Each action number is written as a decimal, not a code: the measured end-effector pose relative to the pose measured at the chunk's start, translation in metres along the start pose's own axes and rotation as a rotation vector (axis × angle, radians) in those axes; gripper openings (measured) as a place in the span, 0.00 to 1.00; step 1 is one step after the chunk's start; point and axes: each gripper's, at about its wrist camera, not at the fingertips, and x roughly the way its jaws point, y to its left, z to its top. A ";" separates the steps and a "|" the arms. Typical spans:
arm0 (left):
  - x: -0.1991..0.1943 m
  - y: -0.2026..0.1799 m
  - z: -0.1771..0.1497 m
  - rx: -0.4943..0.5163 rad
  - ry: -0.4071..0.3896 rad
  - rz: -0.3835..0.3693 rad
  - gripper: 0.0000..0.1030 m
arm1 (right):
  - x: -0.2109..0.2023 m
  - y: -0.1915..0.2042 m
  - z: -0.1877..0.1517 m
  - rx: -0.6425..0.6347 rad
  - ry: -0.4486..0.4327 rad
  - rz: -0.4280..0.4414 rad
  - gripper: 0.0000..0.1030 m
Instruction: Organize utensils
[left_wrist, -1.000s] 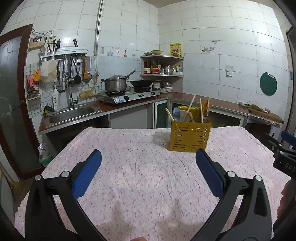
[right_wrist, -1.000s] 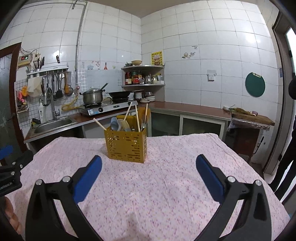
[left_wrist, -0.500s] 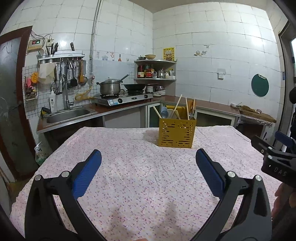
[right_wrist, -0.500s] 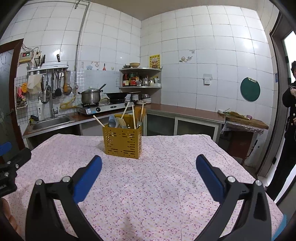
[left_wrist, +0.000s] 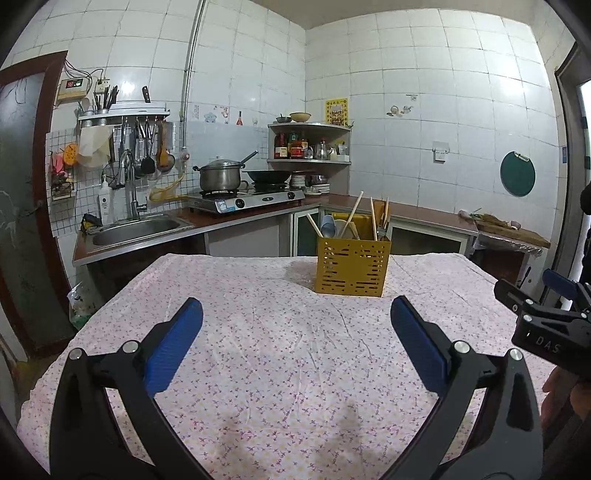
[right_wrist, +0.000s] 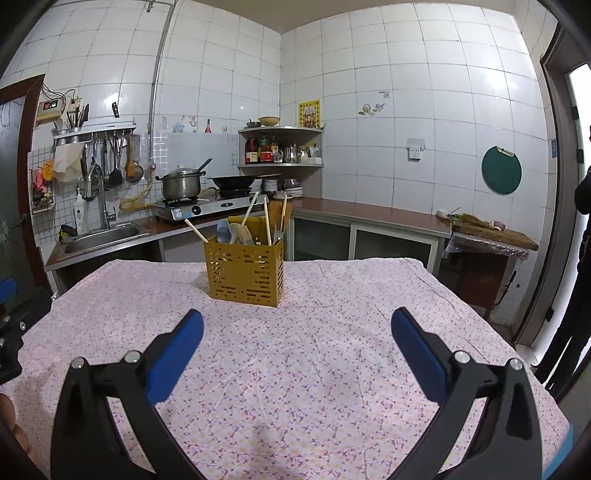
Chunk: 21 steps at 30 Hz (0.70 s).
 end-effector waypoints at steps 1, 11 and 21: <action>0.000 0.001 0.000 -0.002 0.002 0.000 0.95 | 0.001 0.001 0.000 -0.001 0.001 -0.001 0.96; 0.002 0.006 -0.001 0.009 0.010 0.025 0.96 | 0.003 0.003 -0.002 -0.007 -0.001 0.003 0.96; 0.002 0.003 0.000 0.032 -0.015 0.046 0.96 | 0.005 0.004 -0.004 -0.009 0.000 0.003 0.96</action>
